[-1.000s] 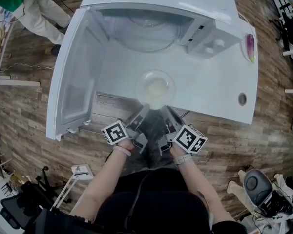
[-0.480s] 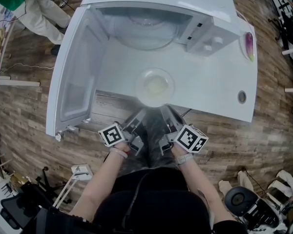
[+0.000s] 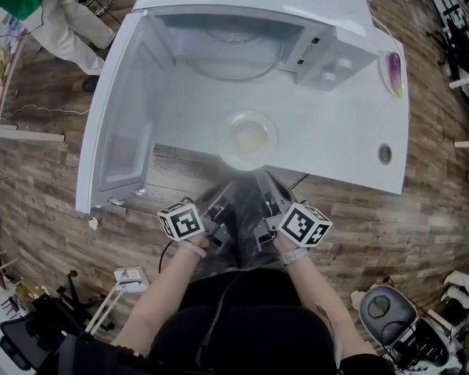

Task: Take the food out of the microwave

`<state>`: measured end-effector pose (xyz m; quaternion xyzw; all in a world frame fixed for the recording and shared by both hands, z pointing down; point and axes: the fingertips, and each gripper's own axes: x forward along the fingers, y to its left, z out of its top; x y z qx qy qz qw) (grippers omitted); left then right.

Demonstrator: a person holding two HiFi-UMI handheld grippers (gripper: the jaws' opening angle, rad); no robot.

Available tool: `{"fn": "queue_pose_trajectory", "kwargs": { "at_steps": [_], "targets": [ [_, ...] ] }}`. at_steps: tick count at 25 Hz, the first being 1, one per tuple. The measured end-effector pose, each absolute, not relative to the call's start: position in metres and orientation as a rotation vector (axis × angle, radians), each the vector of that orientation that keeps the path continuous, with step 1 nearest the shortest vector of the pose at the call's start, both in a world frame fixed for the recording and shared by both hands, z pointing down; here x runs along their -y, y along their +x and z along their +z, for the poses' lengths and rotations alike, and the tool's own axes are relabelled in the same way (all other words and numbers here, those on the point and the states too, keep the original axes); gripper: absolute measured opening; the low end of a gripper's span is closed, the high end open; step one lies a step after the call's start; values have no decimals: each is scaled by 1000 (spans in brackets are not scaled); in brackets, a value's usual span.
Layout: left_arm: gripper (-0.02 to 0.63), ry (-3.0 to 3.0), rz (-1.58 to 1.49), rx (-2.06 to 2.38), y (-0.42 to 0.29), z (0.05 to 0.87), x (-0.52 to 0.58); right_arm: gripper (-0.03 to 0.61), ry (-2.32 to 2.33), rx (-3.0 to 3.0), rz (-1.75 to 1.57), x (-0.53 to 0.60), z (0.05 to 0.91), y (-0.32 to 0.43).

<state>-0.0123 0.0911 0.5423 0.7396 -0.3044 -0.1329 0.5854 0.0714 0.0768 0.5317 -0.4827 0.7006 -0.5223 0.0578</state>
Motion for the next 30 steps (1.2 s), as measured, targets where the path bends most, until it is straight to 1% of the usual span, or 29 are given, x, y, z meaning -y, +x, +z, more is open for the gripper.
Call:
{"fn": "queue_pose_trajectory", "kwargs": {
  "at_steps": [7,16,30],
  "targets": [
    [9,1820,-281,738,-13,530,-90,18,-1430,-2224,-1521,-82,523,65],
    [9,1964,-216,761,-9,509,-89,18,-1410,-2445,-1368,-88,509,50],
    [9,2091,-159,789,-8,492,-88,18,-1403,-2621,-1167,-94,488,41]
  ]
}}
